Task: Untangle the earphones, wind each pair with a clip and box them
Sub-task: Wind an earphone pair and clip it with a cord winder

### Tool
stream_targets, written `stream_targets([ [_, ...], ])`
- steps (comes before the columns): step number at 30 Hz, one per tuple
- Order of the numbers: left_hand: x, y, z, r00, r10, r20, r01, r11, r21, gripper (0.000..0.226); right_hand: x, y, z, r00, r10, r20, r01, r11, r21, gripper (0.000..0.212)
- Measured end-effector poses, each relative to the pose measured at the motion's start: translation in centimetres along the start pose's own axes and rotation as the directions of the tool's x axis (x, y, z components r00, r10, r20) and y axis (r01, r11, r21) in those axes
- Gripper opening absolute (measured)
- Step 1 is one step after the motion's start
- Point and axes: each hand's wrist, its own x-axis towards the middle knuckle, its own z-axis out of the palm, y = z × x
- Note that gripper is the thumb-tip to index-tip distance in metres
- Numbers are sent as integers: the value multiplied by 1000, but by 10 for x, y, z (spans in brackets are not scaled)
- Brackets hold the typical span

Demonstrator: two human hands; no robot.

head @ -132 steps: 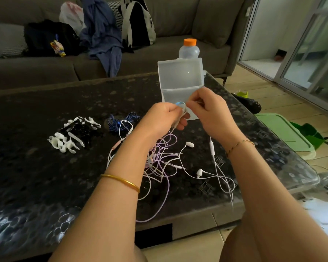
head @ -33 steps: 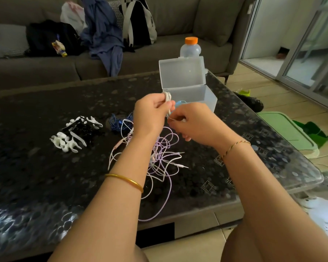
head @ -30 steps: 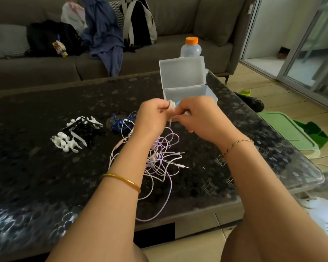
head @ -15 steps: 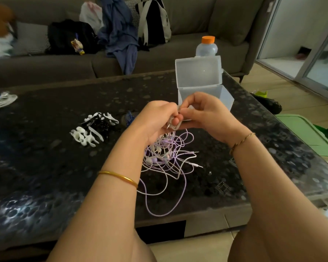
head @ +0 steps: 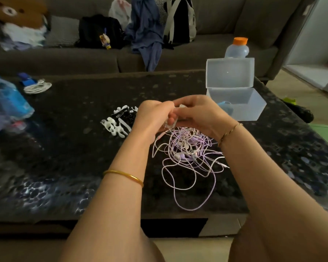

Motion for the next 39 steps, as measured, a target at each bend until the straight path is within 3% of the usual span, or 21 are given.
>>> stream_targets([
  [7,9,-9,-28,995,-92,48,98,985,-141,15,16,0,27,999,-40,-11,38,989,-141,9],
  [16,33,-22,-51,989,-101,-108,89,991,-104,10,49,12,65,994,-107,-2,105,982,-159,15],
  [23,44,-29,-57,976,-110,-187,82,985,-150,12,59,24,85,979,-162,-120,151,984,-100,8],
  [26,49,-35,-69,980,-112,-165,76,975,-209,46,60,26,90,972,-176,-153,161,981,-105,13],
  [27,52,-39,-72,985,-91,-144,61,977,-202,47,60,26,91,971,-185,-149,169,979,-112,14],
  [30,46,-41,-79,995,-17,-100,3,990,-143,19,57,28,93,972,-184,-143,170,980,-106,11],
  [35,48,-44,-89,999,-31,-35,25,986,-167,6,58,33,95,970,-154,-187,139,986,-92,8],
  [37,60,-51,-101,986,-77,-144,52,984,-171,14,62,36,91,972,-129,-196,108,987,-118,9],
  [39,81,-64,-113,932,-88,-353,63,995,-80,24,64,40,87,976,-112,-187,80,982,-169,9],
])
